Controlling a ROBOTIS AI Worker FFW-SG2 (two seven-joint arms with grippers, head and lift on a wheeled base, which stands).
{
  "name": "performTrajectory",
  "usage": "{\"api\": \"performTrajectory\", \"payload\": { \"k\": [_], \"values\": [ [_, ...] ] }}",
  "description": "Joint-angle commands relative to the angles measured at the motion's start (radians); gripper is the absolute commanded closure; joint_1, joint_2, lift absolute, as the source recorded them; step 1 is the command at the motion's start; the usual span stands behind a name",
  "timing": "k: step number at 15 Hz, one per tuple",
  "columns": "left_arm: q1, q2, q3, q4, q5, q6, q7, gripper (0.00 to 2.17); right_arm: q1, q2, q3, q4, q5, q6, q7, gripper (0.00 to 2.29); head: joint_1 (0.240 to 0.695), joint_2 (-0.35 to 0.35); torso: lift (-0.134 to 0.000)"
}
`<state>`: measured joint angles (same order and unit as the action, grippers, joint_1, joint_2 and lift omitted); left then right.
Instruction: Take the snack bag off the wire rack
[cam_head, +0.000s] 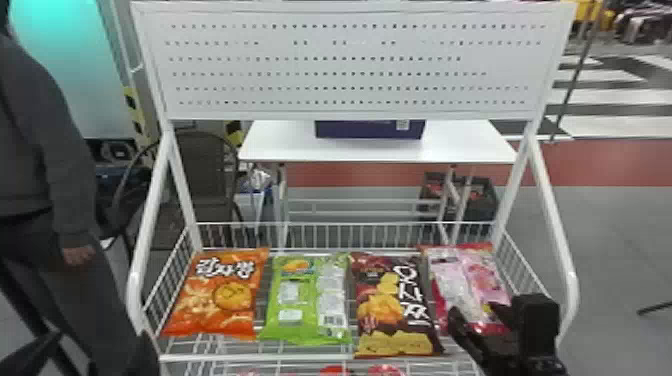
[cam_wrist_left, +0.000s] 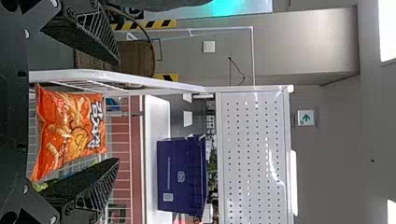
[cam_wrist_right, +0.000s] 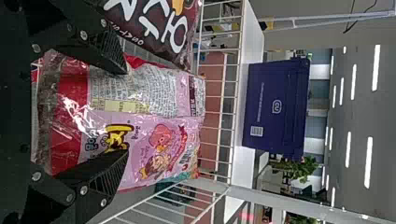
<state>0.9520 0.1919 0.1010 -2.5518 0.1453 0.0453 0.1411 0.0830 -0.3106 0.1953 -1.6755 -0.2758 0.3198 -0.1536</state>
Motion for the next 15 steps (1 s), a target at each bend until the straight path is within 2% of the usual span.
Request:
{"api": "performTrajectory", "payload": {
  "k": [1,4,6,10,13,15],
  "values": [
    [0.002,0.000,-0.001,-0.004,-0.006,0.003,0.002,0.16,0.015,-0.001,-0.010,-0.017,-0.005,0.008,-0.007,2.04,0.499,0.000,0.000],
    [0.004,0.000,0.000,-0.004,-0.006,0.003,0.003,0.16,0.029,-0.001,-0.013,-0.050,-0.006,0.017,-0.007,2.24,0.499,0.000,0.000],
    [0.005,0.000,0.000,-0.005,-0.006,0.003,0.003,0.16,0.041,-0.001,-0.014,-0.079,-0.010,0.008,-0.015,2.24,0.499,0.000,0.000],
    [0.008,-0.002,0.002,-0.007,-0.006,0.003,0.002,0.16,0.120,-0.013,-0.042,-0.262,-0.025,0.005,-0.030,2.24,0.499,0.000,0.000],
    [0.008,-0.003,0.003,-0.008,-0.006,0.003,0.003,0.16,0.208,-0.061,-0.103,-0.475,-0.072,0.084,-0.029,2.24,0.499,0.000,0.000],
    [0.008,-0.003,0.005,-0.008,-0.004,-0.003,0.003,0.16,0.324,-0.099,-0.137,-0.612,-0.088,0.081,-0.027,2.24,0.499,0.000,0.000]
  ]
}}
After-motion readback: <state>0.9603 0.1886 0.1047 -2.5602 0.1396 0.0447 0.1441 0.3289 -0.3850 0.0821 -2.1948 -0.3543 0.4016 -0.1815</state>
